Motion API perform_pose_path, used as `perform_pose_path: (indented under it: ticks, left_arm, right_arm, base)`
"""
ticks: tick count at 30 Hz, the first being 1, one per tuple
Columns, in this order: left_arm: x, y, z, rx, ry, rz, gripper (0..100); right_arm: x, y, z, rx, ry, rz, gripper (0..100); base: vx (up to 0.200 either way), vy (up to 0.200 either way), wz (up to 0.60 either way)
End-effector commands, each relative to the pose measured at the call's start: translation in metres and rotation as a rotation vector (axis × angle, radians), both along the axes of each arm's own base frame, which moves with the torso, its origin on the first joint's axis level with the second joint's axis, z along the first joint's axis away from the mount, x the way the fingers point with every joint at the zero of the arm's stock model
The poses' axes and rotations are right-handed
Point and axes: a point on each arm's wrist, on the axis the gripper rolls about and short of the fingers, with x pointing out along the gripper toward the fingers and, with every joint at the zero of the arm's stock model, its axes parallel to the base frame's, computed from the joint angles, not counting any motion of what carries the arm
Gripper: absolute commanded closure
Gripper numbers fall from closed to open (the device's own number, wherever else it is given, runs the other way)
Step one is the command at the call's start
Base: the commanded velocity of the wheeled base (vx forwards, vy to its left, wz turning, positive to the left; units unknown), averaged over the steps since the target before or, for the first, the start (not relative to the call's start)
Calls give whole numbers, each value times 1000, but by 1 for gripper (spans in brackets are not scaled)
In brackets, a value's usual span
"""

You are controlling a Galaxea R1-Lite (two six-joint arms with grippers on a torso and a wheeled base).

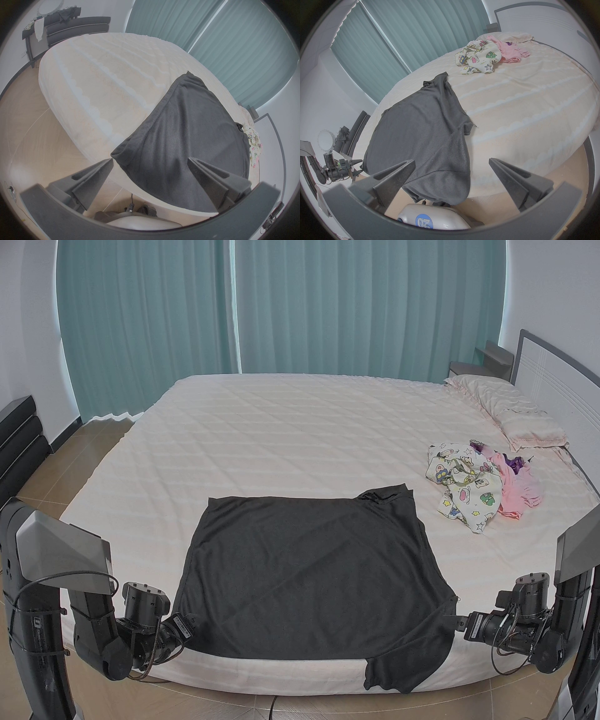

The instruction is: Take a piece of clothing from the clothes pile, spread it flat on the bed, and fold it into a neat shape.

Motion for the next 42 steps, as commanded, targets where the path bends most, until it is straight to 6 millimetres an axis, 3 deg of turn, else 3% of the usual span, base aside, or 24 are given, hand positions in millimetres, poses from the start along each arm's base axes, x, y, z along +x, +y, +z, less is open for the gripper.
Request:
perform_pose_path:
  ticks: [1,8,14,17,24,25,32,42]
  left_arm:
    - [6,-1,-6,-1,1,5,100]
    - [2,2,-6,6,13,16,100]
    - [-4,6,15,-15,-40,31,100]
    - [-4,8,25,-26,-72,38,100]
    - [-4,8,25,-32,-75,40,100]
    - [-4,8,26,-32,-76,42,100]
    - [-5,8,30,-34,-91,39,100]
    - [-1,10,29,-40,-96,54,100]
  right_arm:
    - [-5,1,-1,-3,21,9,0]
    - [-5,4,-3,6,33,13,0]
    - [-2,16,-20,5,57,60,0]
    - [12,21,-29,-9,37,48,0]
    - [30,25,-37,-8,-5,43,0]
    - [33,26,-37,-5,-19,42,100]
    - [57,24,-39,2,-80,18,100]
    - [99,20,-24,24,-207,-17,100]
  base:
    - [0,0,0]
    - [0,0,0]
    - [0,0,0]
    - [0,0,0]
    - [0,0,0]
    - [0,0,0]
    - [0,0,0]
    - [0,0,0]
